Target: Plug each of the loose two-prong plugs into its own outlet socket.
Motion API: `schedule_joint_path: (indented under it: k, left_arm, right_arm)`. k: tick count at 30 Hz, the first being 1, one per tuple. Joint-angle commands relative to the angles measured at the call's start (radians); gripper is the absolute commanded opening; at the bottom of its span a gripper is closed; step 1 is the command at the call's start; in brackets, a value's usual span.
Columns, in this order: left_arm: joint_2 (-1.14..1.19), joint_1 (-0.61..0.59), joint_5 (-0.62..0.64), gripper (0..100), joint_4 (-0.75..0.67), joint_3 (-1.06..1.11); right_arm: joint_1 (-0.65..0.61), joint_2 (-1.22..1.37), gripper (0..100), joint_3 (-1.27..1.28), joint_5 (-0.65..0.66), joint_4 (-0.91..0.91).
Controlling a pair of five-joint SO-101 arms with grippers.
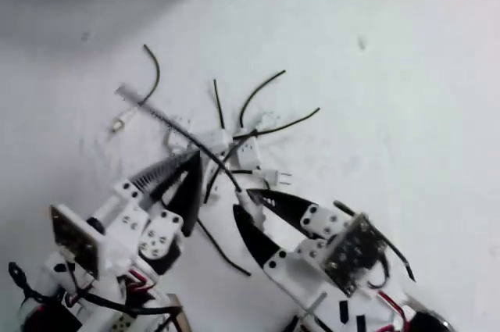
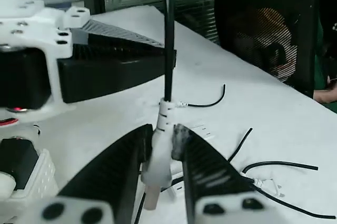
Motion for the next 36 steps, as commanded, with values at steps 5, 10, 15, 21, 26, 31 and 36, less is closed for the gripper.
schedule_joint_path:
  k: [5, 10, 15, 21, 26, 31, 36]
  left_arm:
    - [0.004, 0.105, -0.078, 2, 0.057, -0.012]
    - [0.004, 0.160, -0.126, 2, 0.071, -0.014]
    - [0.004, 0.246, -0.187, 2, 0.101, -0.011]
    - [0.004, 0.300, -0.230, 2, 0.146, -0.011]
    - [0.004, 0.340, -0.270, 2, 0.163, -0.011]
    - [0.004, 0.377, -0.305, 2, 0.176, -0.009]
    - [0.004, 0.312, -0.311, 2, 0.169, -0.012]
  right_arm:
    - [-0.008, -0.008, 1.7, 0.052, 0.026, -0.071]
    - [-0.008, -0.008, 1.7, 0.101, 0.028, -0.073]
    - [-0.008, -0.008, 1.7, 0.130, 0.028, -0.073]
    - [-0.008, -0.008, 1.7, 0.132, 0.077, -0.068]
    - [-0.008, -0.007, 1.7, 0.147, 0.083, -0.067]
    - [-0.008, -0.007, 1.7, 0.196, 0.083, -0.068]
    - [-0.002, -0.008, 1.7, 0.195, 0.083, -0.068]
